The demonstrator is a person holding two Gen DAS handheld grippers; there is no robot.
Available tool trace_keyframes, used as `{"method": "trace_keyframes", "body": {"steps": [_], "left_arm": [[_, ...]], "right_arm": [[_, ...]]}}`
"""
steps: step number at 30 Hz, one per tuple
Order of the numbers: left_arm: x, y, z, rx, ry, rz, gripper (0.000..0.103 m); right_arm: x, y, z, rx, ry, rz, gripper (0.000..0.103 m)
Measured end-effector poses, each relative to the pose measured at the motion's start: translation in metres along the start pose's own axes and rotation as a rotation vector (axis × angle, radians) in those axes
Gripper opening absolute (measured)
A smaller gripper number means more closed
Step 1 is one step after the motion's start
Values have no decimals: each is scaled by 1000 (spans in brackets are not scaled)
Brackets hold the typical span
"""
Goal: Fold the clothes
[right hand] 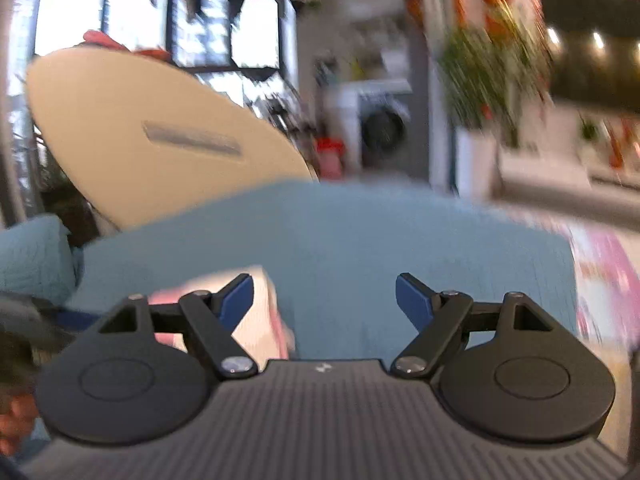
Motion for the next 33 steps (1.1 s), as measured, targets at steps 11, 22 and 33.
{"method": "trace_keyframes", "body": {"steps": [11,22,33], "left_arm": [[13,7,21,-52,140,-11,103],[25,11,21,-100,177,-29,103],[24,13,15,-118,146,-36,103]], "right_arm": [[109,40,8,365,-59,-93,80],[109,47,12,324,-46,-104,81],[102,52,13,330,-48,-106,81]]}}
Point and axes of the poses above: each gripper's, at about its wrist camera, not at the fingertips, and y roughly the way its jaws point, z to its right, x to its underside, the point moved 9 cm from there along y, roughly the way its jaws point
